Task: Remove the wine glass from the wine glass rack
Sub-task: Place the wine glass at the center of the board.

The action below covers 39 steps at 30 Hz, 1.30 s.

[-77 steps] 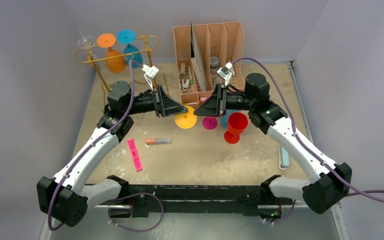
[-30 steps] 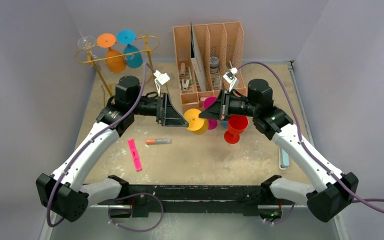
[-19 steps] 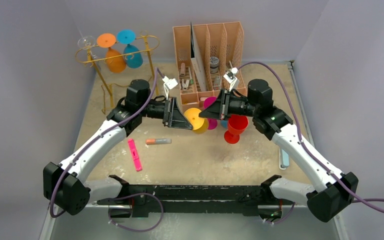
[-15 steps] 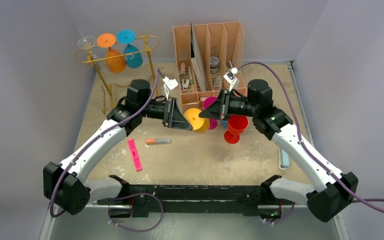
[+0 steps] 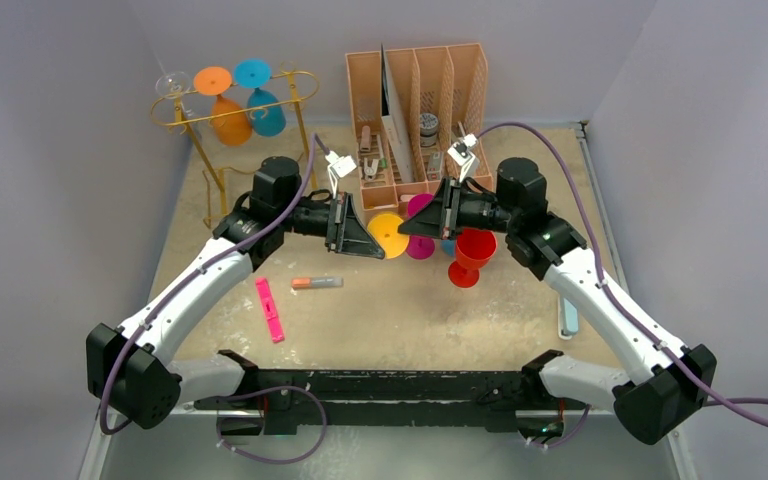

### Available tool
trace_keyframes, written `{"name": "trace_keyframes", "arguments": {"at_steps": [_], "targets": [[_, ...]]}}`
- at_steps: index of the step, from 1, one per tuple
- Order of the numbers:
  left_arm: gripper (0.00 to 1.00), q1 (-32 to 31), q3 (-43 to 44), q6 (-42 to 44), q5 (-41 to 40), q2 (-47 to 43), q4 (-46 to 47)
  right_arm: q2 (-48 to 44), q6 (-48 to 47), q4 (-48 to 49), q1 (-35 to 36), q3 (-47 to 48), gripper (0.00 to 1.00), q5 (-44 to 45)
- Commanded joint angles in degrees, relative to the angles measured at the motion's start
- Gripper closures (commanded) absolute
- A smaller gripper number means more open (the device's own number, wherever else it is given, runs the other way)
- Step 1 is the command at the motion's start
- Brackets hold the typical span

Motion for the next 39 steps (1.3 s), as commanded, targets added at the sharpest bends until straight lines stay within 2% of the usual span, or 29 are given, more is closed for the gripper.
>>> {"name": "trace_keyframes", "arguments": {"at_steps": [1, 5, 8, 12, 14, 15, 20, 27, 31, 36, 39], "targets": [[1.0, -0.25, 1.81, 0.75, 0.92, -1.1, 3.87, -0.42, -0.17, 1.37, 0.28, 1.18, 0.97, -2.36], [0.84, -0.24, 2.02, -1.44, 0.49, -1.21, 6.13, 0.21, 0.12, 1.69, 0.28, 1.79, 1.0, -4.36], [0.8, -0.29, 1.18, -4.44, -0.01, -1.2, 9.8, 0.27, 1.34, 3.48, 0.29, 1.14, 1.0, -4.51], [0.85, -0.2, 0.29, -5.2, -0.39, -1.33, 10.43, 0.18, 2.74, 5.53, 0.22, -0.02, 1.0, -4.38], [0.98, -0.25, -0.09, -5.09, -0.35, -1.5, 10.41, 0.13, 2.8, 5.58, 0.3, -0.18, 1.0, -4.38], [1.0, -0.31, -0.14, -4.92, -0.16, -1.61, 10.17, 0.03, 2.77, 5.55, 0.26, -0.22, 1.0, -4.31], [1.0, -0.21, 1.21, -1.24, 0.87, -2.27, 6.24, -0.35, 2.73, 5.54, 0.27, -0.41, 1.0, -3.63], [1.0, -0.32, 0.55, 4.78, 1.43, -5.79, 4.43, -1.06, 1.76, 5.01, 0.21, -0.1, 0.69, -3.66], [1.0, -0.28, 0.26, 5.67, 1.81, -7.66, 4.42, -1.25, 1.7, 5.51, 0.29, -0.12, 0.6, -4.22], [1.0, -0.32, 1.34, 4.43, 1.71, -6.16, 3.98, 1.14, 8.66, 15.26, 0.3, -0.53, 0.61, -9.87], [1.0, -0.33, 1.74, 1.43, 2.28, -4.07, 7.67, 1.98, 11.12, 18.94, 0.39, -0.64, 0.69, -11.64]]}}
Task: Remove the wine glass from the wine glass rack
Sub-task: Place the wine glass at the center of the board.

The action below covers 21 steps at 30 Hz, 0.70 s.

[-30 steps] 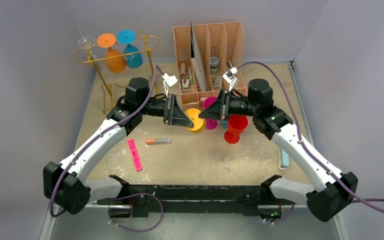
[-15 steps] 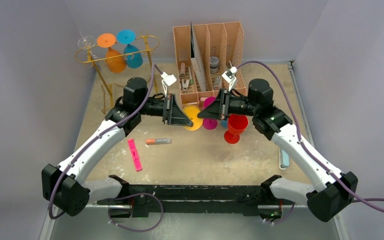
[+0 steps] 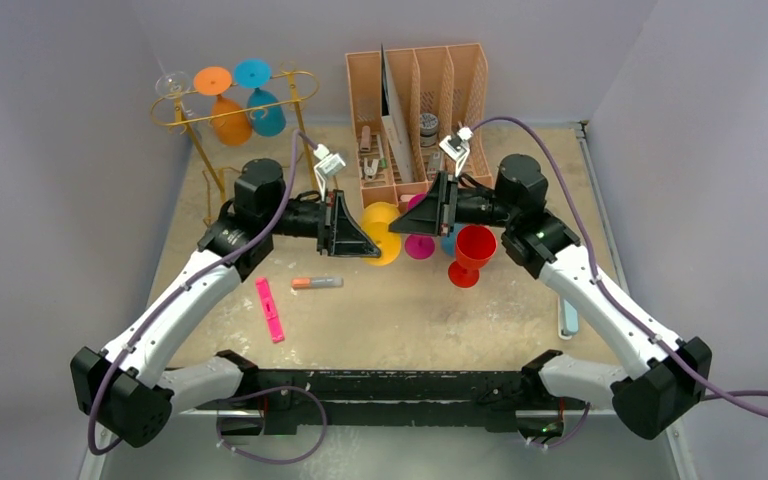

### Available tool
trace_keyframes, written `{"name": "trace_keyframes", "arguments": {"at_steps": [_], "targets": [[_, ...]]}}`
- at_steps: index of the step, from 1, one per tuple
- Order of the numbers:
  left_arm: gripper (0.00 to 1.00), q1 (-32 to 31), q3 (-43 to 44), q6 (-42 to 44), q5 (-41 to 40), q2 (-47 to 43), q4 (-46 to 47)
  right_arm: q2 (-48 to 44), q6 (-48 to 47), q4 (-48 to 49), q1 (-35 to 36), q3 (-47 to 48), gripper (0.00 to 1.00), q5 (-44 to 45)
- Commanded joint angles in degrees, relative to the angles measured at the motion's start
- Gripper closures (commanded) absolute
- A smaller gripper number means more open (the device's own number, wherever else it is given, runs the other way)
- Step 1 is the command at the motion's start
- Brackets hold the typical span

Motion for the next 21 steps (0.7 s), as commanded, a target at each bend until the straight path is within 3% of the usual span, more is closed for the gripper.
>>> {"name": "trace_keyframes", "arguments": {"at_steps": [1, 6, 11, 14, 15, 21], "targets": [[1.0, -0.29, 2.35, -2.27, 2.34, 2.19, 5.07, 1.14, 4.46, 8.42, -0.17, -0.14, 0.72, -4.35], [1.0, -0.53, 2.64, -2.9, 2.13, 2.62, 5.97, 0.8, -0.24, 1.45, 0.02, 1.53, 0.78, -4.31], [0.98, -0.55, 2.55, -2.02, 1.86, 2.26, 3.15, 0.01, -2.66, -0.89, 0.12, 1.47, 1.0, -2.9], [0.74, -0.55, 4.11, 1.46, 0.87, 2.47, -4.44, -1.19, -3.51, -1.35, 0.11, 0.78, 1.0, -0.14], [0.7, -0.55, 4.68, 2.19, 0.99, 2.71, -6.43, -1.28, -3.49, -1.41, 0.11, 0.73, 1.0, 0.28], [0.72, -0.55, 5.29, 2.95, 1.12, 2.72, -9.22, -1.3, -3.83, -3.05, 0.17, 0.91, 1.0, -0.28]]}}
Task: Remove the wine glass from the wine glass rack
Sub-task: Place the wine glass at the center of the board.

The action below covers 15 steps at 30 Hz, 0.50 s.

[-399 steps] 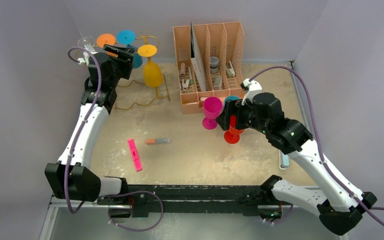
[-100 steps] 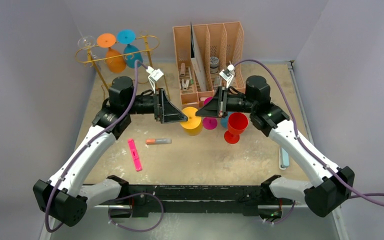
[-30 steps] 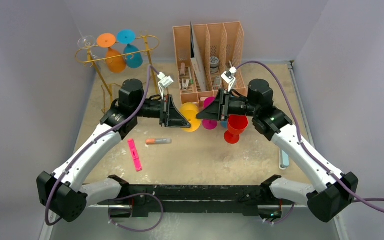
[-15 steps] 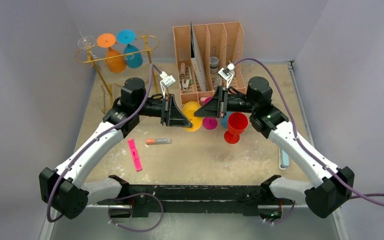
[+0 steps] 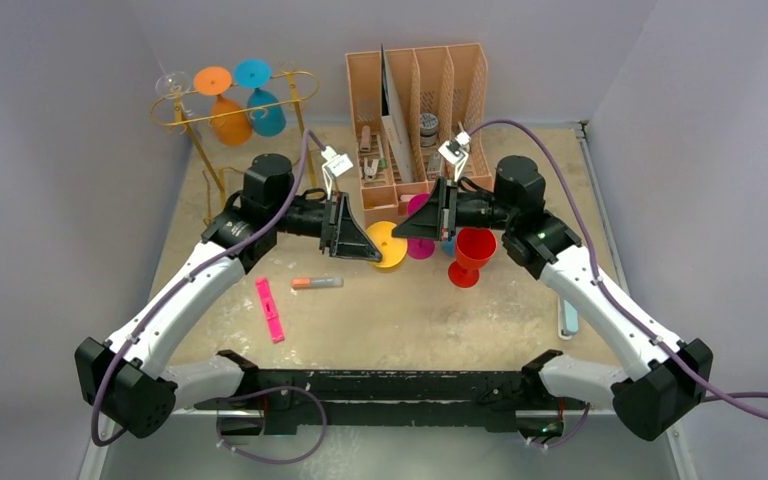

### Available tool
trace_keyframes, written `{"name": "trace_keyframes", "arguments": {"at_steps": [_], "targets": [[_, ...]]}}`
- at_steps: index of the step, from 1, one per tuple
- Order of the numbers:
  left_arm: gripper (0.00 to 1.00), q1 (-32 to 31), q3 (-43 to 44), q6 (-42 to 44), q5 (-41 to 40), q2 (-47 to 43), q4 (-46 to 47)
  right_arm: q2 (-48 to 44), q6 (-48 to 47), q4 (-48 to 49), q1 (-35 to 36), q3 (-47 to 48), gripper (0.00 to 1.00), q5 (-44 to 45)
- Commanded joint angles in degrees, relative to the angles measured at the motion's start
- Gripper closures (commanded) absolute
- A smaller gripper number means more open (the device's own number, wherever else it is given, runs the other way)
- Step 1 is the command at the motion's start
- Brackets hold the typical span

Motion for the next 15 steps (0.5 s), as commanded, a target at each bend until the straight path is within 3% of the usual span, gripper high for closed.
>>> {"name": "trace_keyframes", "arguments": {"at_steps": [1, 7, 10, 13, 15], "targets": [[0.73, -0.18, 1.93, 2.23, -0.39, -0.31, -2.65, -2.0, -1.26, -0.13, 0.11, 0.65, 1.0, 0.64], [1.0, -0.27, 1.66, 0.58, -0.37, 0.94, -0.08, -2.34, -1.71, 0.17, 0.13, 0.38, 1.0, 0.51], [1.0, -0.31, 1.52, 0.61, -0.26, 1.07, 0.61, -2.46, -1.87, 0.17, 0.09, 0.13, 0.99, 0.44], [1.0, -0.34, 1.29, 1.63, -0.24, 0.57, -0.53, -2.62, -2.55, -4.62, 0.04, 2.6, 0.74, -4.28], [1.0, -0.42, 1.29, 4.04, -0.1, -0.09, -2.63, -2.94, -13.43, -19.9, -0.33, 10.07, 0.53, -8.23]]}}
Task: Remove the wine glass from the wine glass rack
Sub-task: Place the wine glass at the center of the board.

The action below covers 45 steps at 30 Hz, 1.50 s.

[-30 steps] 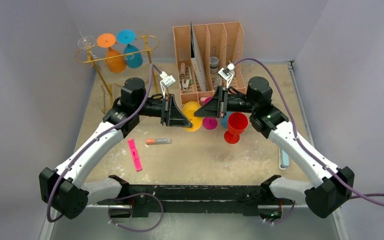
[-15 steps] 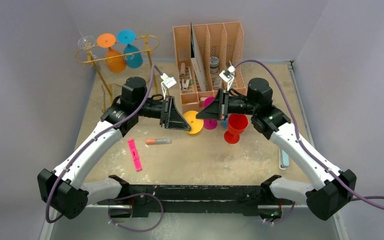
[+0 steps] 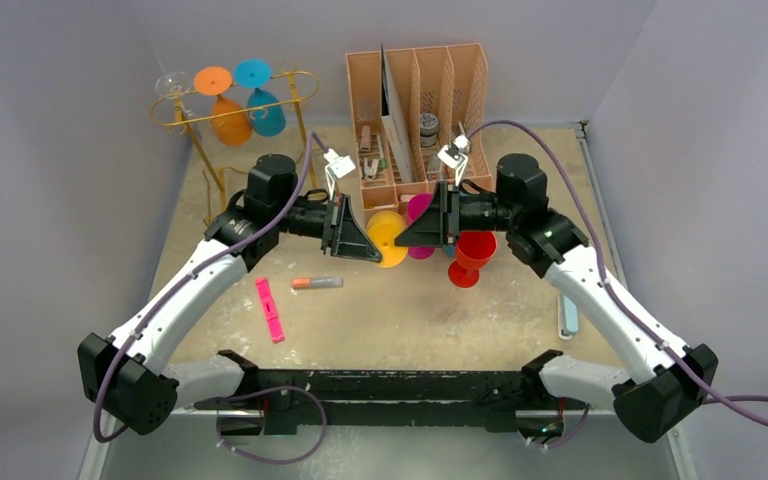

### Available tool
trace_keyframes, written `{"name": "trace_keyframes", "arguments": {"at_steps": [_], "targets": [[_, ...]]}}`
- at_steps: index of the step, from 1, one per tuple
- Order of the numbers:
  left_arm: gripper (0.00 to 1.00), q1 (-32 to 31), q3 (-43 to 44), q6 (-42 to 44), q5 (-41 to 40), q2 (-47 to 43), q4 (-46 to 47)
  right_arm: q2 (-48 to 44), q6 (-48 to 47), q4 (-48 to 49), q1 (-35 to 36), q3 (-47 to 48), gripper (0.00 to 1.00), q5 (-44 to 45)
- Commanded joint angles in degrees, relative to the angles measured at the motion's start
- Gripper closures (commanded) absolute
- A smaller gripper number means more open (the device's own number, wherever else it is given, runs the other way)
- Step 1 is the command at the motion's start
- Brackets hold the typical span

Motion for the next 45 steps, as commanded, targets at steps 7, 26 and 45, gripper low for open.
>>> {"name": "trace_keyframes", "arguments": {"at_steps": [7, 26, 45], "targets": [[1.0, -0.96, -2.69, 11.14, -3.39, -7.96, 0.36, -8.46, -24.5, -29.74, -0.36, 12.61, 0.12, 0.87], [1.0, -9.2, -1.98, 38.53, -27.66, -10.43, -18.91, -4.51, -14.09, -15.46, -0.09, 6.09, 0.21, 6.77], [1.0, -16.98, -10.92, 62.06, -37.21, -19.63, -16.01, -0.06, -17.01, -24.85, -0.35, 11.13, 0.11, 18.71]]}}
